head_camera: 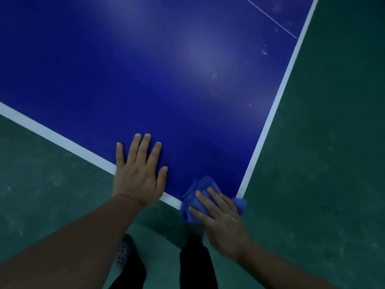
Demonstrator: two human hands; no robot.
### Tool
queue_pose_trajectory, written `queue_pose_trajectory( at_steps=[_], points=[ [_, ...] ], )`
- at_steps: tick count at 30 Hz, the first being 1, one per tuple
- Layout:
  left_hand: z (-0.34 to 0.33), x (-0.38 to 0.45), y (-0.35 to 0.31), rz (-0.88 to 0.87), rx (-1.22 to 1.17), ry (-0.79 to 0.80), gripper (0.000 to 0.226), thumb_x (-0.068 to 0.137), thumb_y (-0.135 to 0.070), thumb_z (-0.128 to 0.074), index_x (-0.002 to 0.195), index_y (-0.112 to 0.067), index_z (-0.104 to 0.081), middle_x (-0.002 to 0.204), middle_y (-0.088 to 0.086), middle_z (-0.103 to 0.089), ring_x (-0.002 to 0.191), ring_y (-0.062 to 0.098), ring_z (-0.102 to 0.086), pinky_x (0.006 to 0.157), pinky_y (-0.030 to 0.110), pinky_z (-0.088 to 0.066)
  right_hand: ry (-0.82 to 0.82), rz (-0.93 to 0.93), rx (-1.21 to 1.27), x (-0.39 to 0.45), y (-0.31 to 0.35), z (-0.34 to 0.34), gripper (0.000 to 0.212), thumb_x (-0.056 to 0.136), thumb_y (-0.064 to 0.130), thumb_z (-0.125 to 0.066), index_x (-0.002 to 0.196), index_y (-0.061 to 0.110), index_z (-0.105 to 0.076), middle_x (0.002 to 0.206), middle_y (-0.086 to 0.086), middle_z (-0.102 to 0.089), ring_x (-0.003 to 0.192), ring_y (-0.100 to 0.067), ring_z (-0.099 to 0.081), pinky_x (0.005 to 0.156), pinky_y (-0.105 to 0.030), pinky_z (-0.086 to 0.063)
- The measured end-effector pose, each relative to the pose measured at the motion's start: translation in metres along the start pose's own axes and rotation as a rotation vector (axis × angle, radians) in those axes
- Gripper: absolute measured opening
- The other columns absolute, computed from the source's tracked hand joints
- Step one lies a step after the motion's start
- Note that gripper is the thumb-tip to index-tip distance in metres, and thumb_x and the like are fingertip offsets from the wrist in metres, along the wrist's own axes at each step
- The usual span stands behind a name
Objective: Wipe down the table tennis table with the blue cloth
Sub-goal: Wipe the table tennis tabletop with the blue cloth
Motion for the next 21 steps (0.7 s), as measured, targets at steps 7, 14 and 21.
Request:
queue_pose_trajectory(
  at_steps=[7,14,21],
  points=[
    [0.002,-0.001,-0.004,0.031,0.024,-0.02,0.064,0.096,-0.048,-0.029,0.147,-0.012,-0.043,0.157,0.015,-0.034,0.148,0.033,-0.023,0.119,0.062,-0.009,-0.096,-0.133,-0.052,0.1,-0.092,0.027,0.053,0.087,0.007,-0.061,0.137,0.024,-0.059,0.154,-0.006,-0.045,0.141,-0.038,-0.039,0.108,-0.057,-0.039],
    [0.009,-0.006,-0.019,0.171,0.111,-0.034,0.067,0.097,-0.047,-0.026,0.146,-0.006,-0.045,0.158,0.016,-0.031,0.148,0.037,-0.023,0.119,0.06,-0.011,0.023,0.598,-0.071,0.032,-0.09,-0.002,0.051,0.089,0.019,-0.045,0.138,0.033,-0.052,0.159,0.003,-0.034,0.147,-0.029,-0.031,0.118,-0.043,-0.021],
    [0.002,0.004,-0.096,0.617,-0.15,-0.143,0.071,0.097,-0.05,-0.018,0.15,-0.008,-0.036,0.163,0.011,-0.02,0.152,0.031,-0.007,0.123,0.049,-0.001,-0.026,-0.189,-0.094,0.14,-0.177,0.048,0.058,0.092,0.008,-0.053,0.148,0.021,-0.047,0.161,-0.009,-0.031,0.147,-0.037,-0.028,0.115,-0.051,-0.03]
  ],
)
Point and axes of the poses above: each hand's wrist, its own x-axis towards the middle knuckle, its own z-axis out of the back of the hand, y = z × x, the point moved 1 cm from there along x, towards the middle knuckle
